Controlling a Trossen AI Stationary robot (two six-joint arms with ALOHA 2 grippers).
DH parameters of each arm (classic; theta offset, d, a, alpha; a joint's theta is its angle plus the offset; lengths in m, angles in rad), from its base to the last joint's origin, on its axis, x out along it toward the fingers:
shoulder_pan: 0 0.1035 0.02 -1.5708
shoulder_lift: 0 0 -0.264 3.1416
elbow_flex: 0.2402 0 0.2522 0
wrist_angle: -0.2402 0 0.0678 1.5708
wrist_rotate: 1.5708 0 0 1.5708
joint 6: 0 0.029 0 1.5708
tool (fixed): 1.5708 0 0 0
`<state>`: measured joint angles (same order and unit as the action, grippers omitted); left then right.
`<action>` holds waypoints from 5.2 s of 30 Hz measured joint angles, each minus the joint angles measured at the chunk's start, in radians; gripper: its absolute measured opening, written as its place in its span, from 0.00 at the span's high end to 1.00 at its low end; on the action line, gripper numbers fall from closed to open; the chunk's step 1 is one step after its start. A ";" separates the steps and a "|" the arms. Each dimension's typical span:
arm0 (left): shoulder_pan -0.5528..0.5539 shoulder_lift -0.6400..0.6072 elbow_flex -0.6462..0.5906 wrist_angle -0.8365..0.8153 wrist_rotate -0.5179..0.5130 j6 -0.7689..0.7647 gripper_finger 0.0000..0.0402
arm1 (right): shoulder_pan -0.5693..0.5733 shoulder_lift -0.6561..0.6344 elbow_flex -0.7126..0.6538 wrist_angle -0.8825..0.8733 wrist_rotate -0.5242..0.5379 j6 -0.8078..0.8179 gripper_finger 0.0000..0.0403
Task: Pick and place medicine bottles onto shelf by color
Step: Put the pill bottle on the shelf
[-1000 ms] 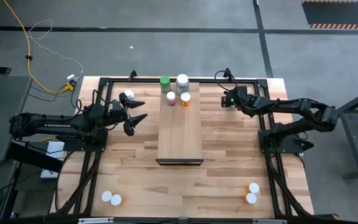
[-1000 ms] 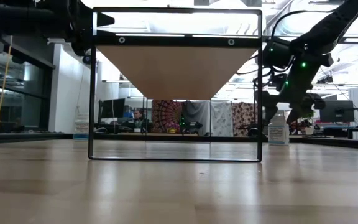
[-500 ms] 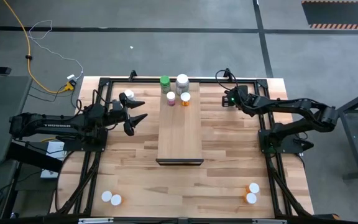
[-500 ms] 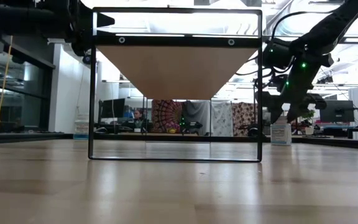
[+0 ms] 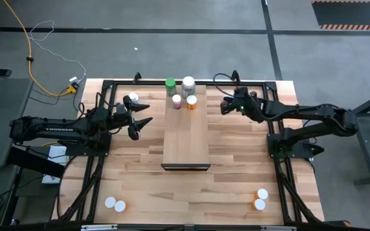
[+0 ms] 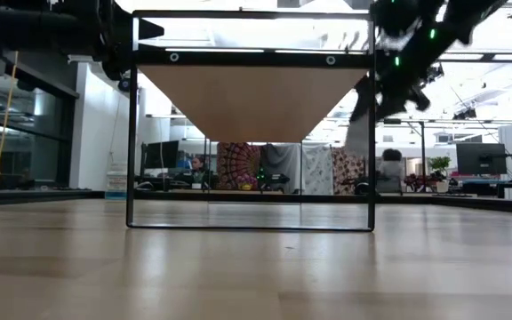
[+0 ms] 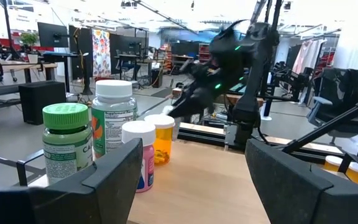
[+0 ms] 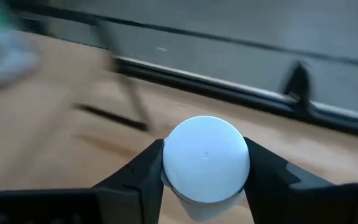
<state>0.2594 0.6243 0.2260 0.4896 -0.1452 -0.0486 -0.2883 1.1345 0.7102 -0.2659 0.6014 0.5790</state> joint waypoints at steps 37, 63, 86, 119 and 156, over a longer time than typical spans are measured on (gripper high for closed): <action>0.000 0.000 0.000 0.000 0.001 -0.001 0.31 | 0.334 0.462 0.563 -0.182 0.084 -0.158 0.56; 0.000 0.000 0.000 0.000 0.001 -0.002 0.31 | 0.327 0.466 0.563 -0.186 0.096 -0.247 0.51; 0.000 0.000 0.000 0.000 0.001 -0.001 0.31 | 0.374 0.437 0.562 -0.198 0.088 -0.280 0.20; 0.000 0.000 0.000 -0.013 -0.005 0.000 0.31 | 0.327 -0.173 -0.096 0.518 -0.190 -0.449 0.20; 0.000 0.000 0.000 -0.013 -0.027 0.000 0.31 | 0.324 -0.040 -0.101 0.518 -0.459 -0.561 0.94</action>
<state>0.2596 0.6243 0.2260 0.4767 -0.1717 -0.0490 0.0357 1.0944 0.6092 0.2520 0.1419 0.0175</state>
